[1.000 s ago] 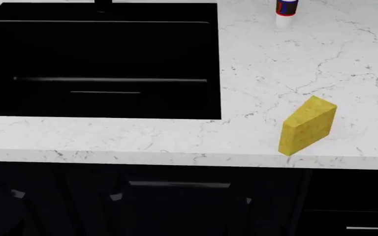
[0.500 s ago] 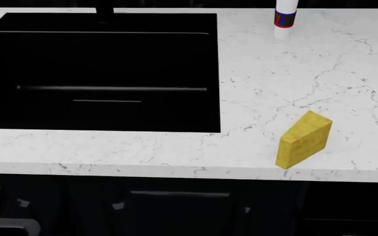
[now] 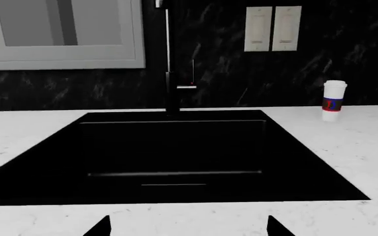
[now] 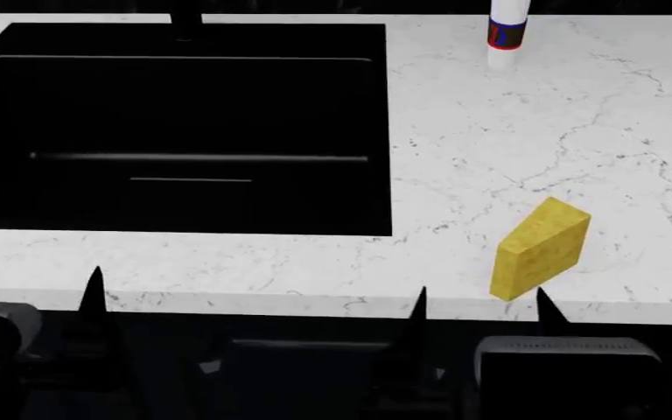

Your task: Pick up the wedge of cheese and place it on the slice of bread to prepare a simple cheese on bread dish.

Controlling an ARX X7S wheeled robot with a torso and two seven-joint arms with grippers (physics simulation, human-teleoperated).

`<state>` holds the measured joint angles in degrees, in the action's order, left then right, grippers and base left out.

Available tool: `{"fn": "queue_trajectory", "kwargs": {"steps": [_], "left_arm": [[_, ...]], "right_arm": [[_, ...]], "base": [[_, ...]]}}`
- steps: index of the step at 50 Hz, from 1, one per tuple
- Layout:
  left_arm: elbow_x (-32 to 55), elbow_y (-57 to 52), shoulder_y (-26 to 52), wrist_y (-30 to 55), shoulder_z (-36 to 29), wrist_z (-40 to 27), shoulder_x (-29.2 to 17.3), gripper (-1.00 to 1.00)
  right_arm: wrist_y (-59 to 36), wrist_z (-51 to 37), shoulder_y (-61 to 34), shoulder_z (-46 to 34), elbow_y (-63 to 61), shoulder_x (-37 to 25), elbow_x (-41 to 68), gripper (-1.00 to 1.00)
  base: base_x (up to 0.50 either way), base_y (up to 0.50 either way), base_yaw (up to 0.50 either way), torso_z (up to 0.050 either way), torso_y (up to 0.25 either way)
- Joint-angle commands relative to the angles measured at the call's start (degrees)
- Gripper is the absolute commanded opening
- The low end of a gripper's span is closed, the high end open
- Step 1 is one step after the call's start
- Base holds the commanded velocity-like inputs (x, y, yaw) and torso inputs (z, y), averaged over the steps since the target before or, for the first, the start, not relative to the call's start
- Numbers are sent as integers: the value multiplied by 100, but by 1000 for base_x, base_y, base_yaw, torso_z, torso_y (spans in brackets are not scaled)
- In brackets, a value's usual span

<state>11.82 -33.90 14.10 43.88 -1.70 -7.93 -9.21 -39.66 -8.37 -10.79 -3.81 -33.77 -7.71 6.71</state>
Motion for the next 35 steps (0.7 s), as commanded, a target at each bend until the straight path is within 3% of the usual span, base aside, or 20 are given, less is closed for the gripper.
{"fn": "queue_trajectory", "kwargs": {"steps": [1, 4, 26, 35], "left_arm": [[192, 180, 161, 282, 72, 14, 18, 100], [-23, 87, 55, -31, -76, -93, -23, 100], [181, 83, 70, 80, -97, -78, -83, 100], [172, 54, 59, 72, -141, -133, -119, 100]], "right_arm": [[29, -135, -94, -287, 59, -114, -201, 100], [-11, -207, -40, -403, 48, -97, -267, 100], [-18, -261, 72, -140, -251, -58, 124, 100], [-60, -303, 70, -125, -272, -80, 195, 100]], "base": [[0, 0, 0, 0, 0], [-51, 0, -62, 0, 0], [-334, 18, -407, 0, 0], [-289, 37, -217, 0, 0]]}}
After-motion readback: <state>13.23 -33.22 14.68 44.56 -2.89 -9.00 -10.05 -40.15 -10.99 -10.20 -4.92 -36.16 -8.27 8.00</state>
